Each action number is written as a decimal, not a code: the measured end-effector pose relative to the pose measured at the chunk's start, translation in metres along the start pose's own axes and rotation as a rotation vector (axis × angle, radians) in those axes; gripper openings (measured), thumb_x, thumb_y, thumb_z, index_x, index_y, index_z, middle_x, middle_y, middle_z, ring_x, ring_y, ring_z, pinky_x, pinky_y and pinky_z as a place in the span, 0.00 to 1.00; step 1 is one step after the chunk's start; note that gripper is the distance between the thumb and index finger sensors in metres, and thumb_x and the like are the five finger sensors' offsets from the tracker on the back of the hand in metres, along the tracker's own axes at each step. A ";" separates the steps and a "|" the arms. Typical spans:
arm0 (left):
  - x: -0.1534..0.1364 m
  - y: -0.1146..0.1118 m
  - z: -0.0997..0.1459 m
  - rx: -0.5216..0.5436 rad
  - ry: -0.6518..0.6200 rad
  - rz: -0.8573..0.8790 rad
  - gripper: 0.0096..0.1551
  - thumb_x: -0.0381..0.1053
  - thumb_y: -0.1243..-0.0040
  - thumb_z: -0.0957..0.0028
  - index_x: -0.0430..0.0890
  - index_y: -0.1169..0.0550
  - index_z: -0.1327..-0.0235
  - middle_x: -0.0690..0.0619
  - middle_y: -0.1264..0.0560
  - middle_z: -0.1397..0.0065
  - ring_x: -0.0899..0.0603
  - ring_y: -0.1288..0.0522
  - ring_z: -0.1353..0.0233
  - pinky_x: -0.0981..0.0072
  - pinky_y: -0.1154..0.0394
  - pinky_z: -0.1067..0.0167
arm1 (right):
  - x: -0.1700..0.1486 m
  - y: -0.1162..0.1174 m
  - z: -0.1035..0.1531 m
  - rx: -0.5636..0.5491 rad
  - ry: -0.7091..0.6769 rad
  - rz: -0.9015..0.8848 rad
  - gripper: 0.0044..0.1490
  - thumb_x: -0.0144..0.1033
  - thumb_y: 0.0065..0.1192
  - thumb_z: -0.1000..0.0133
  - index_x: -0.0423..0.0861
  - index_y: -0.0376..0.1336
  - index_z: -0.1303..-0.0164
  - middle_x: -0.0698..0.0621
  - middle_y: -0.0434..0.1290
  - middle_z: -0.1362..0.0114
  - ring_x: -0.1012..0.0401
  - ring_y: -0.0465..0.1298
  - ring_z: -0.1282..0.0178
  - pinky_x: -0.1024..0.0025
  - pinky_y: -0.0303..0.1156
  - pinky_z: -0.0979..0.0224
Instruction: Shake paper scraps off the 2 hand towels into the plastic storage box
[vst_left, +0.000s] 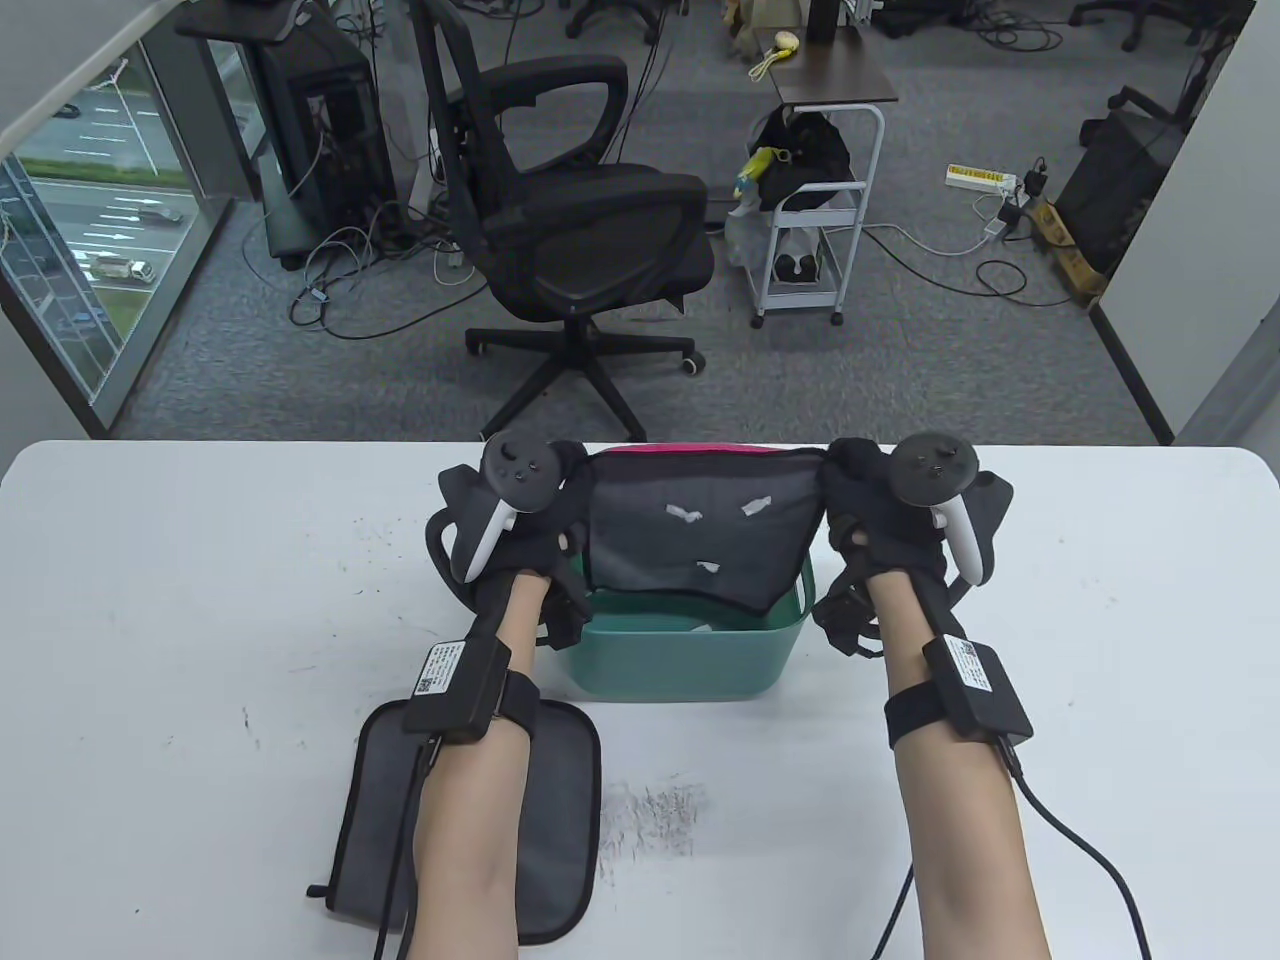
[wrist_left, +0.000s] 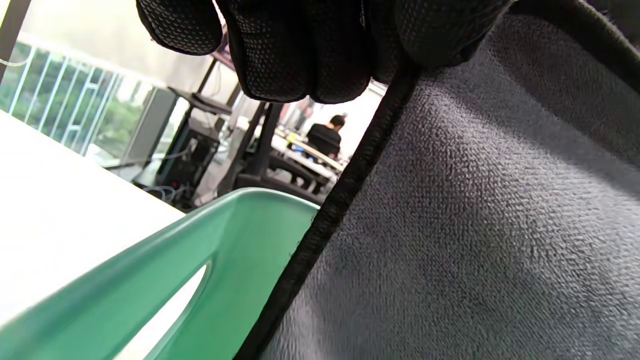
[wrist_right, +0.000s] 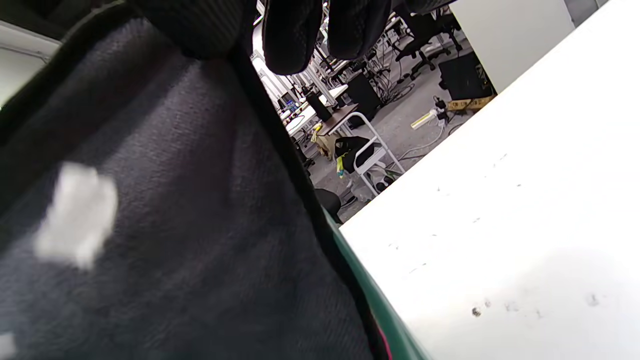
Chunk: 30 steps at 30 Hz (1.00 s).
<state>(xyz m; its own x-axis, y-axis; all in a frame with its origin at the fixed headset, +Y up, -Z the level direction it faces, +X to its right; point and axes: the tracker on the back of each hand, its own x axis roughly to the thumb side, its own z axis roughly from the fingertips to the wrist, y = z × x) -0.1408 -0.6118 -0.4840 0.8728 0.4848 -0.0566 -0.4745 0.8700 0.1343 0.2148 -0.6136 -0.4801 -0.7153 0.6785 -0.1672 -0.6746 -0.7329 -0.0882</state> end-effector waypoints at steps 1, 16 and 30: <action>0.002 0.000 0.000 0.004 -0.003 -0.003 0.21 0.62 0.41 0.41 0.65 0.23 0.35 0.54 0.22 0.25 0.43 0.24 0.25 0.37 0.32 0.26 | 0.001 0.000 0.000 -0.002 -0.004 0.001 0.23 0.46 0.66 0.44 0.59 0.67 0.39 0.50 0.72 0.27 0.45 0.69 0.25 0.37 0.57 0.23; 0.011 0.012 0.010 0.124 -0.072 0.027 0.21 0.62 0.41 0.42 0.65 0.22 0.36 0.57 0.19 0.29 0.46 0.21 0.29 0.41 0.29 0.27 | 0.025 0.000 0.013 -0.011 -0.149 -0.009 0.23 0.46 0.66 0.45 0.59 0.67 0.39 0.52 0.74 0.29 0.47 0.70 0.26 0.36 0.57 0.23; 0.024 0.039 0.041 0.179 -0.187 0.072 0.21 0.62 0.41 0.43 0.66 0.22 0.37 0.58 0.18 0.31 0.47 0.20 0.30 0.42 0.27 0.28 | -0.003 -0.052 0.038 -0.096 -0.268 -0.235 0.23 0.46 0.66 0.46 0.59 0.68 0.40 0.52 0.76 0.32 0.50 0.74 0.30 0.37 0.59 0.23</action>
<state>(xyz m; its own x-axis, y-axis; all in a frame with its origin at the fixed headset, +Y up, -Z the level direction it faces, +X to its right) -0.1336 -0.5695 -0.4390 0.8514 0.5052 0.1411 -0.5229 0.7960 0.3049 0.2455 -0.5754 -0.4379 -0.5735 0.8087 0.1305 -0.8152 -0.5478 -0.1879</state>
